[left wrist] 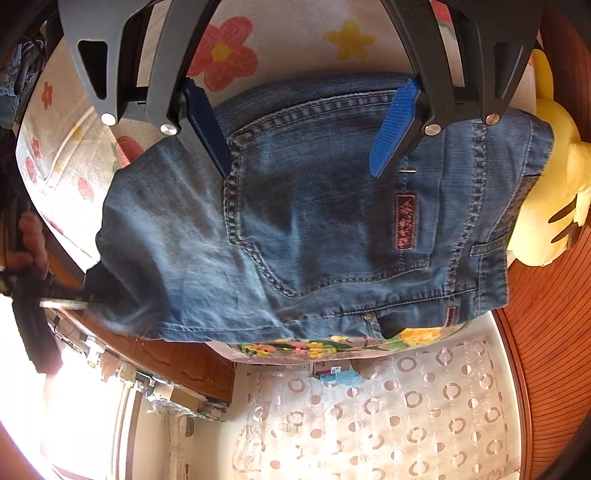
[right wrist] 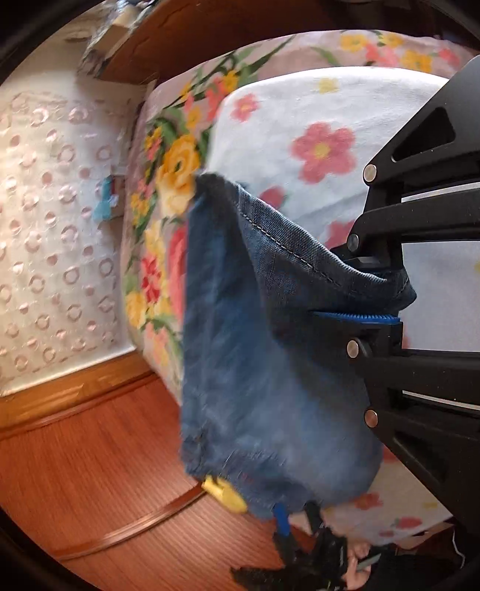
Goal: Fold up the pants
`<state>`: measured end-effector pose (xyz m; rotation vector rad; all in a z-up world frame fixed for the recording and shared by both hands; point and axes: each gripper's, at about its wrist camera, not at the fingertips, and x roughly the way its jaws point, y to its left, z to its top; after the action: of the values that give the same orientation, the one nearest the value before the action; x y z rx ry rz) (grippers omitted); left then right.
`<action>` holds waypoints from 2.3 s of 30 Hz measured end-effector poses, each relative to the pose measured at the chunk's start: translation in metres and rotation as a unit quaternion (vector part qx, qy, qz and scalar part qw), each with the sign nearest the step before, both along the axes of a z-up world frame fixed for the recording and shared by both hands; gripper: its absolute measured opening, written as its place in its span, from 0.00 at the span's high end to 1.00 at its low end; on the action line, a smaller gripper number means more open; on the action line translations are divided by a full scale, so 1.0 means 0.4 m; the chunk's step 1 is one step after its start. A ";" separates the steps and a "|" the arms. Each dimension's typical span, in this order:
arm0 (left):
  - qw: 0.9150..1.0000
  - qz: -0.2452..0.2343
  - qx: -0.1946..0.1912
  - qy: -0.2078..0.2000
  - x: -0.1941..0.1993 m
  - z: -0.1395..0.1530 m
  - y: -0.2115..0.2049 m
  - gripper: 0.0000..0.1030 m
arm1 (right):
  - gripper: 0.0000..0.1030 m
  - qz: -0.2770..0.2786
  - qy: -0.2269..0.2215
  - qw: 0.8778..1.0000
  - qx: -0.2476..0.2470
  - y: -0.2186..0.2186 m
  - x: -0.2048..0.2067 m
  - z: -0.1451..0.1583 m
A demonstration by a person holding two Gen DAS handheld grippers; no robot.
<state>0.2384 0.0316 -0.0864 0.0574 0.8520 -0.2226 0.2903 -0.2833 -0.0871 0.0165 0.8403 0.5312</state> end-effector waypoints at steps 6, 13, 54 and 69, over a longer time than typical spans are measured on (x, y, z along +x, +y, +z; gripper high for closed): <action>1.000 0.020 -0.005 -0.011 -0.016 0.020 0.046 0.24 | 0.87 0.080 -0.024 0.996 0.027 0.186 0.002 0.087; 0.999 0.032 -0.008 -0.016 -0.035 0.024 0.073 0.24 | 0.69 0.119 -0.010 0.993 0.008 0.300 -0.022 0.054; 1.000 0.012 -0.010 -0.022 -0.047 0.030 0.037 0.24 | 0.95 -0.115 -0.025 0.992 0.048 -0.119 -0.277 0.064; 1.000 0.000 -0.008 -0.022 -0.065 0.033 0.003 0.24 | 0.61 -0.094 0.012 0.994 -0.047 -0.031 -0.170 -0.067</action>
<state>0.2123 0.0330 -0.0732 0.0476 0.8074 -0.2266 0.2225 -0.2956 -0.1139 0.0149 0.8765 0.3144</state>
